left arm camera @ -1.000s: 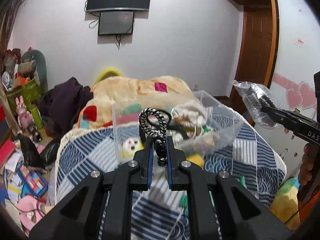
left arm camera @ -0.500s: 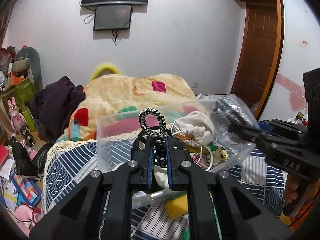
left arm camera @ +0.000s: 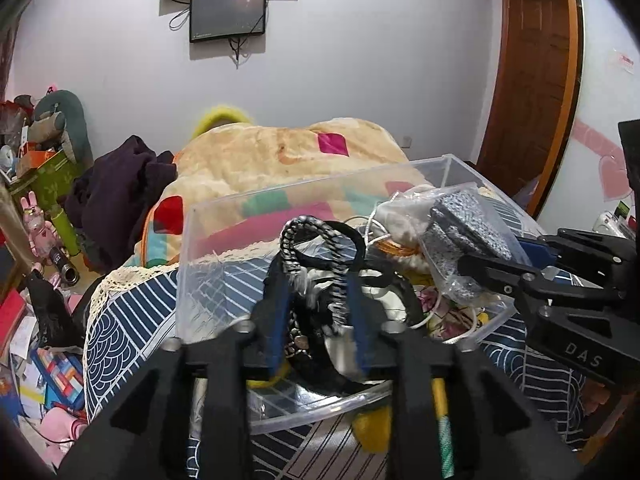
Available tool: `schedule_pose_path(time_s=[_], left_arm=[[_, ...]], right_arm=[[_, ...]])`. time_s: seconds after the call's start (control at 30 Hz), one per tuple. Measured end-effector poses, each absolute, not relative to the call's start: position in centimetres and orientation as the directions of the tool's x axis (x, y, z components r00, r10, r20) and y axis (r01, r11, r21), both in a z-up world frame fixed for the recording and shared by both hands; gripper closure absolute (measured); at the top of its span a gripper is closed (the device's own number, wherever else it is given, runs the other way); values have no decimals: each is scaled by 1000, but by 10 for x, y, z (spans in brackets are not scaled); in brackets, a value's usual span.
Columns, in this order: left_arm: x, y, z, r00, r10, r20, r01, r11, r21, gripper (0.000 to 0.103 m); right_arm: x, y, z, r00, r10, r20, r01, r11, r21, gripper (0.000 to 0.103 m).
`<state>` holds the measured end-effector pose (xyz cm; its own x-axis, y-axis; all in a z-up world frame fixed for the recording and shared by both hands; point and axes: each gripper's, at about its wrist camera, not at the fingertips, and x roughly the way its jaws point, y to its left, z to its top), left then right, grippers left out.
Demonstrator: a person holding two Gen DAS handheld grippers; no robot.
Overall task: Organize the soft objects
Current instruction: 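Carry the bracelet and bagged grey glove into the clear box and release, then grasp the green knit glove with the right tool while the left tool grasps the yellow sponge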
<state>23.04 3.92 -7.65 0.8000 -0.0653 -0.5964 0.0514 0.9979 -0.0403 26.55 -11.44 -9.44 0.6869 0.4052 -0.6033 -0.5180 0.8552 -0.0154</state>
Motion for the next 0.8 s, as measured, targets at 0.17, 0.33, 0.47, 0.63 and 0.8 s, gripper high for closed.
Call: schedule_pose_path(time_s=[0.17,0.33,0.47,0.63,0.8], left_arm=[[223,40,-73,814,-42,-580,28,999,-33,48],[210,43,-66,828,-42,-559,22,999,-42,34],[196,44,-55,848,-44,-529,21,998,-51,24],[173,44,-42,870,-52,-491,27,998,-57,10],[154,45,-44,864,-75,-497,47,996,-69,5]], right_arm=[[257,-115,-89,718,383,-581,-500,865,-48,33],[243,-123,-78,750,391,-534,-494,867,-59,30],[233,-133,-69,754,415,-509,-497,867,-30,24],[215,-135,-65,746,453,-489,-521,854,-4,22],[196,-127,-83,703,483,-522,-564,826,5,22]])
